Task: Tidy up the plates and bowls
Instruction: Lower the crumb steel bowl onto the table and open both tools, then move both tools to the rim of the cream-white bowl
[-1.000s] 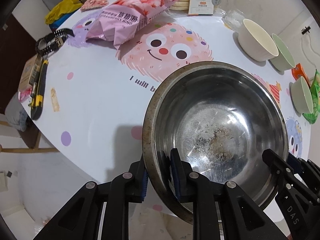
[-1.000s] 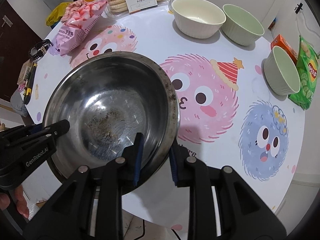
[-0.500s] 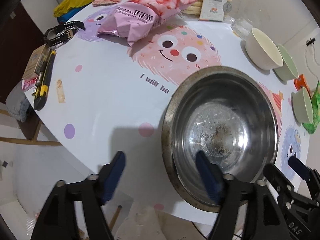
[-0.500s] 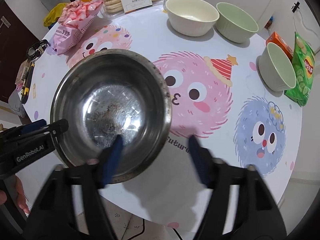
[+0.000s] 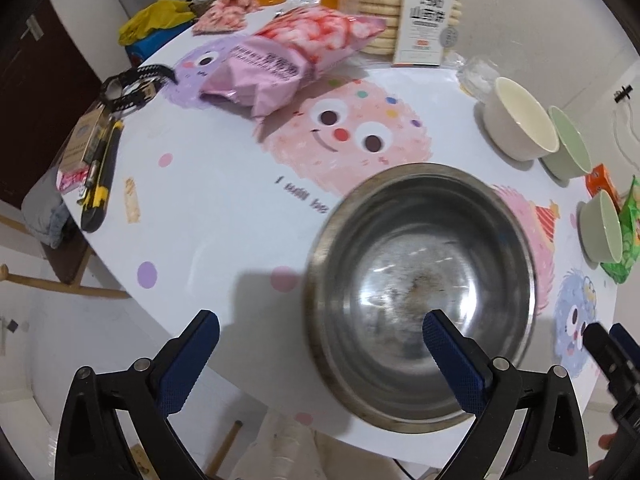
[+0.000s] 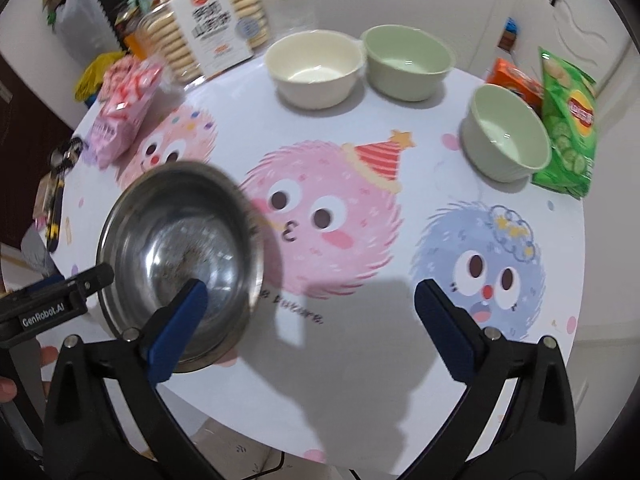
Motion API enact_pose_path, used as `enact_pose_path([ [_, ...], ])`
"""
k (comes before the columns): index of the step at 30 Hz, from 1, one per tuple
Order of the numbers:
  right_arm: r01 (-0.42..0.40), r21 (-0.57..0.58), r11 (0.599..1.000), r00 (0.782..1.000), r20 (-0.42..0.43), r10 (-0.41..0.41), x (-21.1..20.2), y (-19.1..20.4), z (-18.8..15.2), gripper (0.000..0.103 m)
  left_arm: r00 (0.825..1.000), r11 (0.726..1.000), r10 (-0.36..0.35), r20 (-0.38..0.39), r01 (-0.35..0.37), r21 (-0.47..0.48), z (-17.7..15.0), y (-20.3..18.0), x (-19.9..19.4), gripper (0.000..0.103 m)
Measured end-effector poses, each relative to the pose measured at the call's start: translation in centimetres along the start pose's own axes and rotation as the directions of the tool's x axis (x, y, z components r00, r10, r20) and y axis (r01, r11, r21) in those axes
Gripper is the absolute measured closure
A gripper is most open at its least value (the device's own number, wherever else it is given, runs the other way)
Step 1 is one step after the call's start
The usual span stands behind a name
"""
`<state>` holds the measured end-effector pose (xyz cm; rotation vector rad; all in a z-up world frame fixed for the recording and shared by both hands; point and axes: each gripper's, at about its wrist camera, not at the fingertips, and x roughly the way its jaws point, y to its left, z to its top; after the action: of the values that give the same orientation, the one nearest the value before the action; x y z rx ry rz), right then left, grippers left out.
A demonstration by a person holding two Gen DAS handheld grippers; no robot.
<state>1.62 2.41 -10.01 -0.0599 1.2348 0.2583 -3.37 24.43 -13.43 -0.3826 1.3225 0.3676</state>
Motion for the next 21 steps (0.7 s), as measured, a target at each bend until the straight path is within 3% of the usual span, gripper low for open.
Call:
enact_pose_path([
  [8,-0.076,0.112,0.991,0.997,0.041,0.072,-2.0,-3.8,2.8,0.000,0.998,0.996,-0.060,0.029,0.058,0.071,2.1,-5.0,-1.7,0.000],
  [17,-0.112,0.213,0.971,0.993,0.060,0.101,-1.4,-4.8,6.8,0.000,0.995,0.983,-0.090,0.032,0.084,0.164,7.8,-10.1,-0.9,0.000],
  [21,-0.130,0.279,0.951,0.991,0.049,0.121,0.1,-5.5,8.9,0.000,0.995,0.973,-0.096,-0.007,0.095,0.209,10.8,-11.6,0.9,0.000],
])
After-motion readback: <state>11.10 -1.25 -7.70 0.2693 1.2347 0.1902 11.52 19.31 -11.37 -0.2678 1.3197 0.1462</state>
